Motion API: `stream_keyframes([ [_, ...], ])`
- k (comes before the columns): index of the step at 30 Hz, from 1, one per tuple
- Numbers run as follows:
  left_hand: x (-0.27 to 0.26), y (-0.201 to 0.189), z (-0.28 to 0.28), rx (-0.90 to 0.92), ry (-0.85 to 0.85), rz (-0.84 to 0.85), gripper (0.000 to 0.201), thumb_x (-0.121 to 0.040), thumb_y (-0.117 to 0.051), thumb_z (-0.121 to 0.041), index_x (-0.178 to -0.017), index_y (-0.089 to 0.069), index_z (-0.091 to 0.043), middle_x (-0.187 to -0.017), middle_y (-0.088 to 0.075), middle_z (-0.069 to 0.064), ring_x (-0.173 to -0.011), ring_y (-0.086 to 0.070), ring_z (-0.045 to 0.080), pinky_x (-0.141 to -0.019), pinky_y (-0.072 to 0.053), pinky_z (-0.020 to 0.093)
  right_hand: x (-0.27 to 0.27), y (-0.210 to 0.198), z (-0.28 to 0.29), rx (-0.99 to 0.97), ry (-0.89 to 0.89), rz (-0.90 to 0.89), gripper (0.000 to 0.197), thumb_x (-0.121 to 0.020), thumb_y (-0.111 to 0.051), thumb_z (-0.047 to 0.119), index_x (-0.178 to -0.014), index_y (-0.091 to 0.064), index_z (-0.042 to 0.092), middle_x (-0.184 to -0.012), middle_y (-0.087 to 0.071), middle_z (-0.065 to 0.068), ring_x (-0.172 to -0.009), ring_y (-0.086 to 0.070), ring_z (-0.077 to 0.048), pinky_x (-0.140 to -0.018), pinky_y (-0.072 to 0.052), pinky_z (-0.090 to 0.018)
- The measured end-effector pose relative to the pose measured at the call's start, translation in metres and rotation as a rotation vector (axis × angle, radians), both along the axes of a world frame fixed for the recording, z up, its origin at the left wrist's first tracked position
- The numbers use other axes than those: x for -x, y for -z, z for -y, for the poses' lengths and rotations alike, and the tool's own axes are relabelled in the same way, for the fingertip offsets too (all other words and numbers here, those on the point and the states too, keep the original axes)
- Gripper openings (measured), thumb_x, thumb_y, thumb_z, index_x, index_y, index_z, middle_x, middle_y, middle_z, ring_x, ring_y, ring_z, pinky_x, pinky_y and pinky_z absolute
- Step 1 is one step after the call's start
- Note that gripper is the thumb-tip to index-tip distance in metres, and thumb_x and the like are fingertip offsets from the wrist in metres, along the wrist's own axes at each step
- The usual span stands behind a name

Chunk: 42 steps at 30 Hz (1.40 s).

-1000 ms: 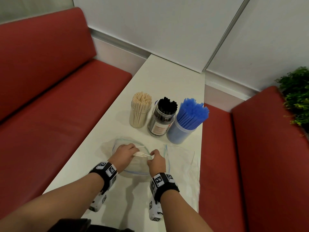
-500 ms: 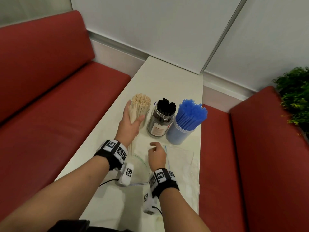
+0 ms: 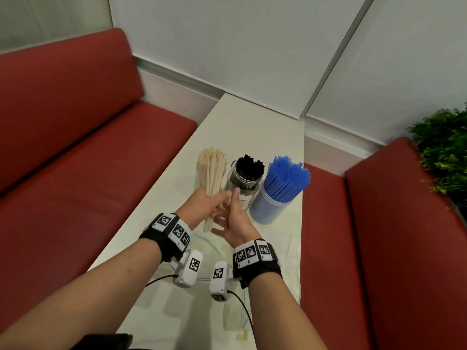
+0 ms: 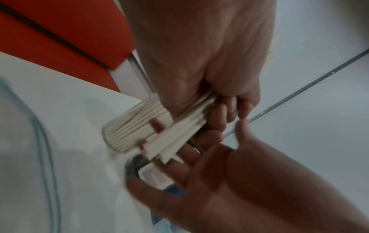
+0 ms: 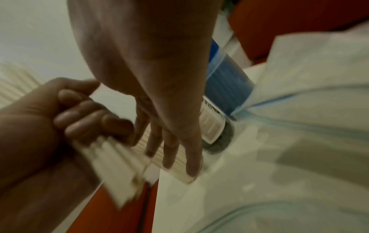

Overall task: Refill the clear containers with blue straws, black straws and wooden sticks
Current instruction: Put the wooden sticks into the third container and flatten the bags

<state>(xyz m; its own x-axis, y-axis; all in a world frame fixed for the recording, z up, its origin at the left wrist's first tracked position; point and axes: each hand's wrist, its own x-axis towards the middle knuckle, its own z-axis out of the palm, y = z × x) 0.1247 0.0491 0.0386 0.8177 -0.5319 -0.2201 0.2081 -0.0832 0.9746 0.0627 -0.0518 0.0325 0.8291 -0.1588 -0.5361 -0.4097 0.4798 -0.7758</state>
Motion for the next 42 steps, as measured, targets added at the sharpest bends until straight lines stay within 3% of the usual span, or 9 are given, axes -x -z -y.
stream_keyframes([
  [3, 0.005, 0.006, -0.008, 0.021, 0.238, -0.185, 0.023, -0.077, -0.064, -0.016, -0.064, -0.046, -0.012, -0.044, -0.036, 0.003, -0.035, -0.03, 0.015, -0.045, -0.035, 0.025, 0.004, -0.011, 0.01, 0.116, -0.184, 0.197, 0.075, -0.092, -0.041, 0.067, -0.134, -0.061, 0.008, -0.109, -0.072, -0.005, -0.102, -0.065, -0.026, -0.102, -0.049, -0.047],
  [5, 0.01, 0.01, -0.011, -0.035, 0.408, -0.236, 0.027, -0.074, -0.062, -0.011, -0.058, -0.04, -0.014, -0.044, -0.034, 0.002, -0.036, -0.027, 0.013, -0.045, -0.03, 0.023, 0.003, -0.025, 0.011, 0.199, -0.297, 0.286, 0.048, -0.097, -0.062, 0.046, -0.117, -0.068, 0.003, -0.113, -0.074, -0.009, -0.112, -0.067, -0.025, -0.101, -0.054, -0.039],
  [11, 0.012, 0.024, -0.02, 0.052, 0.72, -0.362, 0.042, -0.078, -0.079, -0.034, -0.059, -0.046, -0.017, -0.053, -0.035, 0.001, -0.046, -0.037, 0.014, -0.057, -0.043, 0.028, -0.007, -0.052, 0.003, 0.198, -0.148, 0.396, 0.044, -0.1, -0.064, 0.025, -0.061, -0.05, 0.011, -0.049, -0.045, -0.004, -0.051, -0.059, -0.022, -0.075, -0.06, -0.038],
  [16, 0.01, 0.052, -0.036, 0.205, 0.449, -0.729, 0.079, -0.073, -0.045, -0.085, -0.093, -0.066, -0.011, -0.07, -0.05, 0.003, -0.048, -0.041, 0.012, -0.045, -0.04, 0.023, -0.016, -0.064, 0.005, 0.176, 0.032, 0.491, 0.039, -0.099, -0.066, 0.02, -0.066, -0.046, 0.017, -0.052, -0.039, 0.001, -0.041, -0.039, -0.012, -0.058, -0.051, -0.031],
  [20, 0.001, 0.055, -0.03, 0.282, 0.131, -0.856, 0.052, -0.084, -0.068, -0.049, -0.092, -0.07, 0.002, -0.076, -0.064, 0.012, -0.054, -0.063, 0.018, -0.048, -0.056, 0.024, -0.017, -0.051, -0.01, 0.277, 0.017, 0.487, 0.043, -0.094, -0.072, 0.022, -0.058, -0.049, 0.02, -0.052, -0.041, -0.002, -0.045, -0.043, -0.016, -0.059, -0.05, -0.03],
  [23, 0.002, 0.057, -0.029, 0.232, 0.093, -0.908, 0.027, -0.088, -0.061, -0.028, -0.082, -0.061, -0.001, -0.065, -0.057, 0.009, -0.039, -0.05, 0.012, -0.03, -0.04, 0.017, -0.018, -0.041, -0.02, 0.302, 0.02, 0.46, 0.045, -0.094, -0.07, 0.019, -0.056, -0.047, 0.022, -0.05, -0.039, -0.001, -0.043, -0.039, -0.016, -0.059, -0.051, -0.03],
  [31, 0.005, 0.065, -0.037, 0.038, 0.259, -0.868, 0.025, -0.09, -0.056, -0.028, -0.069, -0.059, -0.016, -0.047, -0.032, -0.002, -0.037, -0.022, 0.007, -0.031, -0.015, 0.014, -0.007, -0.038, -0.004, 0.478, -0.294, 0.256, 0.026, -0.091, -0.075, 0.019, -0.074, -0.061, 0.005, -0.066, -0.059, -0.01, -0.068, -0.062, -0.024, -0.073, -0.052, -0.044],
  [34, 0.0, 0.064, -0.047, -0.028, 0.237, -0.827, 0.023, -0.093, -0.057, -0.03, -0.076, -0.062, -0.016, -0.05, -0.033, -0.003, -0.039, -0.022, 0.006, -0.033, -0.013, 0.015, -0.011, -0.052, 0.018, 0.636, -0.592, 0.118, 0.019, -0.087, -0.079, 0.017, -0.091, -0.075, -0.001, -0.082, -0.073, -0.013, -0.076, -0.067, -0.018, -0.075, -0.059, -0.031],
  [42, -0.006, 0.068, -0.034, -0.29, 0.139, -0.599, 0.042, -0.102, -0.033, -0.027, -0.089, -0.061, 0.001, -0.069, -0.064, 0.015, -0.046, -0.045, 0.019, -0.044, -0.041, 0.023, -0.049, -0.077, 0.036, 0.705, -0.611, 0.031, 0.025, -0.084, -0.08, 0.005, -0.104, -0.072, -0.006, -0.092, -0.078, -0.016, -0.083, -0.077, -0.032, -0.084, -0.063, -0.038],
])
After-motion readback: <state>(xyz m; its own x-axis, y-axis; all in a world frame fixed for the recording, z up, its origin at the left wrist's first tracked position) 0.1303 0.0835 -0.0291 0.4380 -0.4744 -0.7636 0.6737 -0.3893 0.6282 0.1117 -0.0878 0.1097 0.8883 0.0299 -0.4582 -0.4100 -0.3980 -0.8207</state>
